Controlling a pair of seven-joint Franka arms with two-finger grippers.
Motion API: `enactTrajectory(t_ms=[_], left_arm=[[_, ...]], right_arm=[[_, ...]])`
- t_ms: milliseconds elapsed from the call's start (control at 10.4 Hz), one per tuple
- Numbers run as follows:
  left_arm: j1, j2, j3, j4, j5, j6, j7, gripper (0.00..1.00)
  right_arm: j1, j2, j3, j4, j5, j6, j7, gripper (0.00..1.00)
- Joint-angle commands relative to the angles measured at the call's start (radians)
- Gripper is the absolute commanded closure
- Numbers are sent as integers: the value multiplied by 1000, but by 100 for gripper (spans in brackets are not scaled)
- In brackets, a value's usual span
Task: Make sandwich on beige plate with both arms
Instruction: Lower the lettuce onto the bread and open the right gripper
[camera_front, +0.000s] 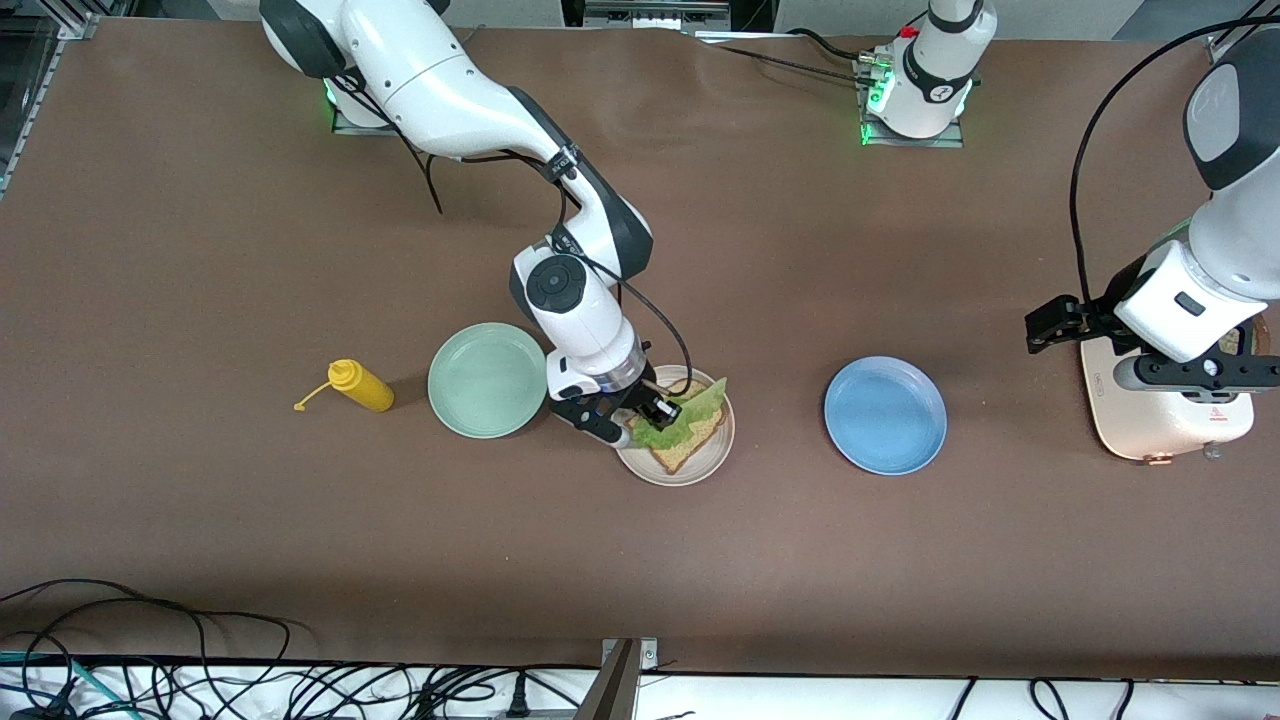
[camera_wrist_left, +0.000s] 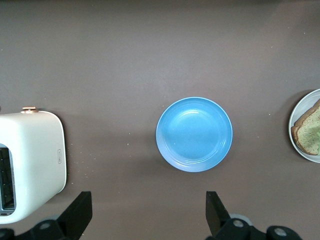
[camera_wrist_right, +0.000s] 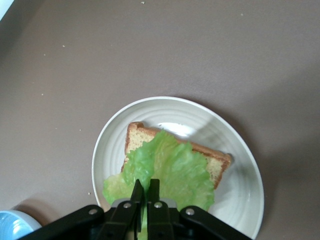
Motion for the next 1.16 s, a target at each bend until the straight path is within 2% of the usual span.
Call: enactTrajectory(t_ms=[0, 97, 193, 290, 772, 1062], left_arm=[[-6, 12, 5, 25, 29, -2, 16, 0], [-6, 12, 5, 25, 30, -2, 16, 0], [-5, 12, 5, 25, 30, -2, 16, 0], [-3, 12, 5, 25, 29, -2, 16, 0], [-6, 12, 5, 25, 30, -2, 16, 0], [-6, 10, 5, 25, 30, -2, 16, 0]], right_arm=[[18, -10, -28, -29, 21, 35, 11, 100], [18, -10, -34, -29, 21, 38, 11, 100], [18, -10, -36, -30, 21, 38, 9, 64], [21, -8, -37, -32, 9, 40, -9, 1], [21, -28, -40, -38, -8, 28, -34, 0], [-44, -205, -33, -263, -3, 15, -193, 0]])
